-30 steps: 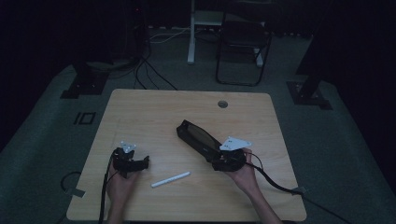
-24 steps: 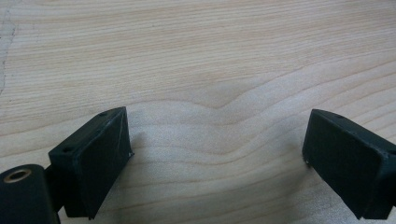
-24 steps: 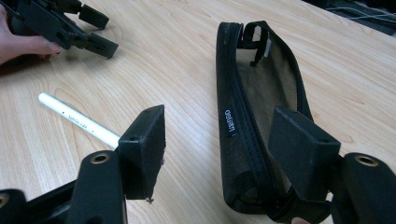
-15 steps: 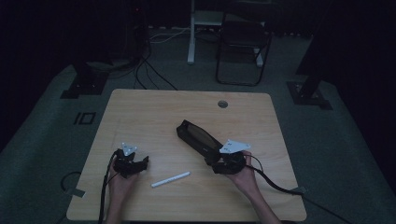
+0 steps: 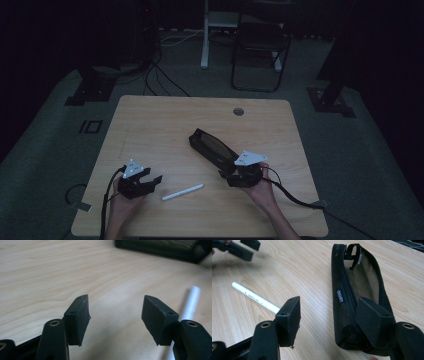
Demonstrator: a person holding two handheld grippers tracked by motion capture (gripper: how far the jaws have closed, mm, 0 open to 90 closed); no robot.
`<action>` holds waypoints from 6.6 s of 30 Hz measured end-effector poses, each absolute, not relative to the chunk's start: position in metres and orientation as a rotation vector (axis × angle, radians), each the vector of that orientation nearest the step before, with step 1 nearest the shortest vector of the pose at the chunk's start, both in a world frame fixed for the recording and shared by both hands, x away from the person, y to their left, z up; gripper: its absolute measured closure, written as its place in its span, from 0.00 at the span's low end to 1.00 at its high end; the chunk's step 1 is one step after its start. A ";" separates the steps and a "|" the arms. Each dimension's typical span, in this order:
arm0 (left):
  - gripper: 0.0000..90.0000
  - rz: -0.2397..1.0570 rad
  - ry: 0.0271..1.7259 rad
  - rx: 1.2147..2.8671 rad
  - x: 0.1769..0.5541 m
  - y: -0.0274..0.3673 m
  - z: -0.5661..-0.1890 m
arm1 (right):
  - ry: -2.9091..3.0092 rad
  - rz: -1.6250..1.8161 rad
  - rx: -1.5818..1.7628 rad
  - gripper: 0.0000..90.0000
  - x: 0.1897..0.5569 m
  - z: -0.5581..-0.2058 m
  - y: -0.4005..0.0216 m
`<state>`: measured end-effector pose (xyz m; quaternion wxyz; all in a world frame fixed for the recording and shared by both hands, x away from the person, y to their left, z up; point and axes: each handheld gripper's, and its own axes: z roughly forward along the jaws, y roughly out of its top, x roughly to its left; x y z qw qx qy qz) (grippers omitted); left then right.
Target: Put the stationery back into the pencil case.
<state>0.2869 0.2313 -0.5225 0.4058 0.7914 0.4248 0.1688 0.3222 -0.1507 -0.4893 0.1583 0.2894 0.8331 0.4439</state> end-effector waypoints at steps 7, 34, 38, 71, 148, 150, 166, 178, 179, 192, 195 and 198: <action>0.44 0.357 0.952 2.091 0.268 0.213 -0.528 | 2.379 1.269 0.832 0.42 0.323 -0.490 -0.155; 0.87 0.284 0.704 2.274 0.275 0.151 -0.544 | 2.403 1.240 0.808 0.43 0.318 -0.496 -0.161; 0.87 0.263 0.646 2.288 0.281 0.137 -0.544 | 2.406 1.240 0.802 0.43 0.318 -0.497 -0.162; 0.55 0.240 0.535 2.331 0.273 0.114 -0.544 | 2.640 1.235 0.621 0.44 0.314 -0.547 -0.147; 0.42 0.512 1.120 2.095 0.320 0.174 -0.549 | 2.560 1.152 0.701 0.88 0.310 -0.525 -0.167; 0.42 0.512 1.121 2.095 0.320 0.174 -0.549 | 2.554 1.154 0.708 0.88 0.311 -0.524 -0.169; 0.40 0.512 1.129 2.092 0.320 0.174 -0.549 | 2.482 1.138 0.772 0.88 0.316 -0.512 -0.202; 0.36 0.517 1.143 2.090 0.322 0.174 -0.549 | 2.459 1.194 0.778 0.88 0.318 -0.502 -0.209; 0.36 0.517 1.143 2.090 0.322 0.174 -0.549 | 2.459 1.194 0.778 0.88 0.318 -0.502 -0.209; 0.34 0.520 1.152 2.090 0.322 0.174 -0.549 | 2.435 1.216 0.738 0.88 0.320 -0.483 -0.208; 0.34 0.520 1.153 2.089 0.322 0.174 -0.549 | 2.434 1.217 0.737 0.88 0.322 -0.479 -0.208; 0.34 0.520 1.153 2.090 0.322 0.174 -0.549 | 2.430 1.211 0.734 0.88 0.324 -0.475 -0.208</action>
